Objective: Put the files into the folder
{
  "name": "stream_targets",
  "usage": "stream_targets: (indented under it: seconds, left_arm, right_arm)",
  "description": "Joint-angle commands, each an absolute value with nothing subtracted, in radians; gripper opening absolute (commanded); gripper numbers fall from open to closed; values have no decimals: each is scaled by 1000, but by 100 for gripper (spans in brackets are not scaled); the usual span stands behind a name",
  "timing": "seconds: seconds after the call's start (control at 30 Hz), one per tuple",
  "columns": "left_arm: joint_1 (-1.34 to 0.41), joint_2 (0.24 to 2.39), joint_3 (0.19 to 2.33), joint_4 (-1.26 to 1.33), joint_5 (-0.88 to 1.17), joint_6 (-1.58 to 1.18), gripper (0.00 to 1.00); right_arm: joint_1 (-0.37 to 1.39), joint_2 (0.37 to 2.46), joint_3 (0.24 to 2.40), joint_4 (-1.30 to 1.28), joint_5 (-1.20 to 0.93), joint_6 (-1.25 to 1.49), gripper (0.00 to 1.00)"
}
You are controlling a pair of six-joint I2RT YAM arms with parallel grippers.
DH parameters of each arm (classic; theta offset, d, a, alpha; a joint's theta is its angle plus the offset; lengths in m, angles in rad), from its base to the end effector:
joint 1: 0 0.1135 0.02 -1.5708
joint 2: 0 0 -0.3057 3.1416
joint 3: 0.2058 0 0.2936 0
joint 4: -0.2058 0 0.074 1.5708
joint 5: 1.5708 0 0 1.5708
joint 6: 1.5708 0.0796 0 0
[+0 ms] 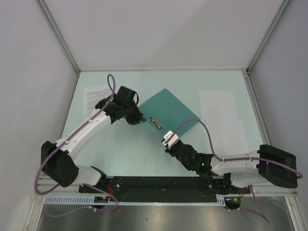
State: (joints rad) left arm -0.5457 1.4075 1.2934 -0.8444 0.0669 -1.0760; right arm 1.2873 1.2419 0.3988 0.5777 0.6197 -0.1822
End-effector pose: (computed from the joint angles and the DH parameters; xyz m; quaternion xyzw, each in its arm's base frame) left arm 0.2971 -0.1866 0.3165 -0.2400 0.9223 -0.2403 0.1844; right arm 0.1258 0.2666 0.1917 -0.3698 0.6856 0.0974 0.6195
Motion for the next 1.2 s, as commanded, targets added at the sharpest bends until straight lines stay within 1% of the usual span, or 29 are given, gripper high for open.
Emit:
stream_targets:
  seconds: [0.0, 0.03, 0.07, 0.1, 0.13, 0.17, 0.2, 0.23, 0.27, 0.3, 0.33, 0.4, 0.47, 0.5, 0.57, 0.6, 0.67, 0.7, 0.73, 0.8, 0.87, 0.9, 0.97, 1.0, 1.03, 1.07, 1.13, 1.17]
  left_arm:
    - [-511, 1260, 1048, -662, 18, -830, 15]
    - [-496, 1217, 1001, -600, 46, -774, 10]
    - [-465, 1197, 930, -589, 54, -749, 9]
    - [-451, 1181, 904, -568, 61, -717, 8]
    - [-443, 1163, 887, -574, 55, -651, 6]
    - [-428, 1160, 879, -593, 32, -629, 6]
    - [-426, 1163, 882, -612, 11, -606, 6]
    - [-423, 1166, 888, -656, 3, -563, 6]
    - [-414, 1173, 903, -678, -67, -549, 6]
    - [-407, 1180, 911, -711, -87, -537, 6]
    - [-397, 1183, 913, -724, -94, -511, 6]
    - [-365, 1192, 916, -751, -94, -496, 8]
    - [-335, 1189, 916, -770, -95, -485, 12]
    - [-328, 1174, 913, -773, -94, -479, 22]
    - [-319, 1146, 899, -772, -95, -476, 32]
    - [-316, 1120, 896, -770, -86, -476, 45]
    - [-314, 1106, 899, -773, -75, -476, 60]
    - [-311, 1103, 907, -799, -69, -477, 72]
    - [-310, 1098, 919, -814, -69, -479, 75]
    - [-310, 1083, 975, -872, -118, -479, 79]
    - [-308, 1010, 1031, -891, -144, -462, 81]
    - [-308, 981, 1045, -881, -149, -456, 81]
    - [-308, 899, 1068, -848, -66, -442, 80]
    - [-307, 882, 1065, -765, 22, -445, 80]
    - [-307, 876, 1054, -714, 189, -459, 80]
    - [-307, 900, 1052, -628, 280, -481, 80]
    - [-308, 958, 1089, -591, 397, -550, 71]
    - [-308, 1027, 1106, -575, 403, -561, 69]
  right_arm:
    - [1296, 1210, 442, 488, 623, 58, 31]
    - [1296, 1194, 442, 459, 582, 111, 37]
    - [1296, 1178, 445, 424, 565, 153, 44]
    - [1298, 1160, 443, 354, 516, 194, 60]
    - [1296, 1143, 442, 325, 497, 290, 67]
    - [1290, 1109, 440, 293, 488, 328, 73]
    - [1284, 1092, 442, 232, 473, 366, 83]
    - [1267, 1074, 443, 209, 412, 420, 84]
    - [1212, 1028, 448, 172, 366, 451, 85]
    - [1186, 997, 445, 125, 286, 474, 87]
    - [1154, 974, 443, 111, 261, 492, 89]
    - [1024, 950, 443, 78, 212, 531, 93]
    - [909, 969, 445, 86, 85, 551, 93]
    - [778, 1003, 448, 87, -17, 560, 92]
    - [671, 1043, 472, 113, -105, 578, 91]
    - [607, 1078, 480, 136, -167, 586, 91]
    - [575, 1115, 524, 166, -186, 577, 90]
    - [571, 1143, 546, 160, -169, 556, 90]
    - [568, 1196, 567, 153, -160, 542, 90]
    - [560, 1262, 641, 134, -156, 520, 89]
    - [552, 1353, 705, 132, -161, 512, 87]
    - [554, 1380, 733, 130, -173, 511, 82]
    - [552, 1478, 823, 141, -247, 489, 75]
    - [560, 1514, 851, 137, -305, 491, 72]
    - [580, 1563, 874, 135, -328, 500, 72]
    - [587, 1587, 890, 168, -375, 514, 71]
    - [603, 1630, 897, 221, -385, 578, 66]
    - [613, 1682, 900, 236, -388, 595, 62]
